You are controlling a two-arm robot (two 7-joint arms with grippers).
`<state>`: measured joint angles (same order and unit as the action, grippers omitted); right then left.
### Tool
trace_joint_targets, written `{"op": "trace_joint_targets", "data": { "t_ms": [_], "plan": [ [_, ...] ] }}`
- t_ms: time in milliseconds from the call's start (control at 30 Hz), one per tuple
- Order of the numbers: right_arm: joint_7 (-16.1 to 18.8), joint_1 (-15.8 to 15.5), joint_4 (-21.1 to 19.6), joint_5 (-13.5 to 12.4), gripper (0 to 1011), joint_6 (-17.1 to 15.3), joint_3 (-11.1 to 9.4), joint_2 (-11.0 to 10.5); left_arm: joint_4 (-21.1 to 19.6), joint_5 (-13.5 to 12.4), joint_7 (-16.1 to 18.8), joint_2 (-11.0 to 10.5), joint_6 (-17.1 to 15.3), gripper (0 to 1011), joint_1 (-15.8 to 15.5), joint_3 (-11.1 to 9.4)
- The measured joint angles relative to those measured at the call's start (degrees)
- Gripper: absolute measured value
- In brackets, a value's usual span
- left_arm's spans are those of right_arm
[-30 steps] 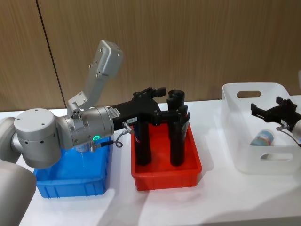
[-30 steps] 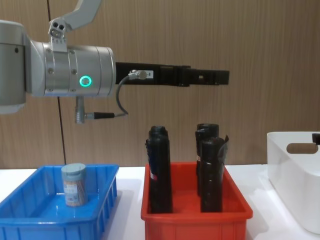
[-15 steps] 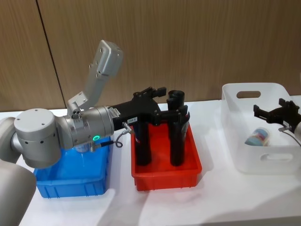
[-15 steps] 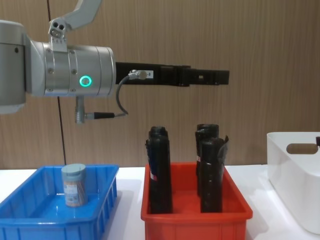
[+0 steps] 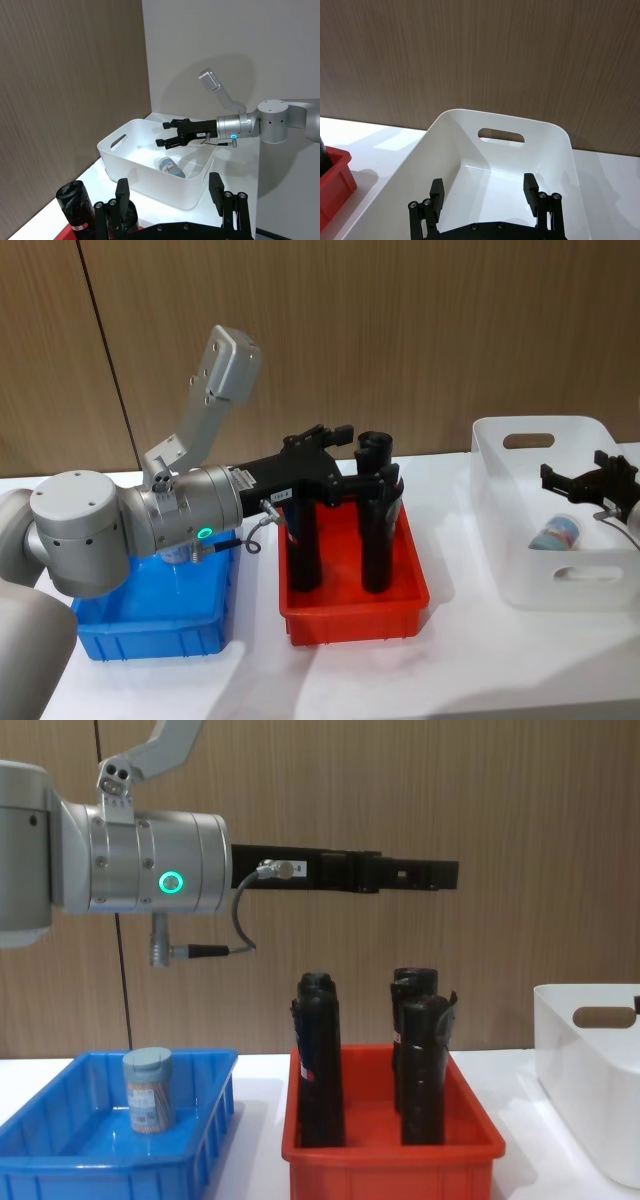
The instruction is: Pick the cotton swabs from the blue box and place them into the white box.
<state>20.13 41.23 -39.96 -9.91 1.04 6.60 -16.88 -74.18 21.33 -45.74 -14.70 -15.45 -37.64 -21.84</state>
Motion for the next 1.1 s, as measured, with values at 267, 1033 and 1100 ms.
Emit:
{"op": "trace_joint_targets", "data": {
  "t_ms": [267, 1033, 1100],
  "plan": [
    [-0.11, -0.27, -0.43, 0.01, 1001, 0.02, 0.02, -0.02, -0.18, -0.07, 0.55, -0.08, 0.15, 1004, 0.31, -0.04],
    [-4.17, -10.8, -15.75, -1.63, 1002, -0.79, 1.63, -0.65, -6.68, -3.46, 15.87, -2.55, 5.15, 1004, 8.49, -1.5],
    [-4.65, -12.03, -17.55, -1.89, 1001, -0.87, 1.82, -0.73, -7.41, -3.81, 17.49, -2.81, 5.69, 1004, 9.35, -1.64]
  ]
}}
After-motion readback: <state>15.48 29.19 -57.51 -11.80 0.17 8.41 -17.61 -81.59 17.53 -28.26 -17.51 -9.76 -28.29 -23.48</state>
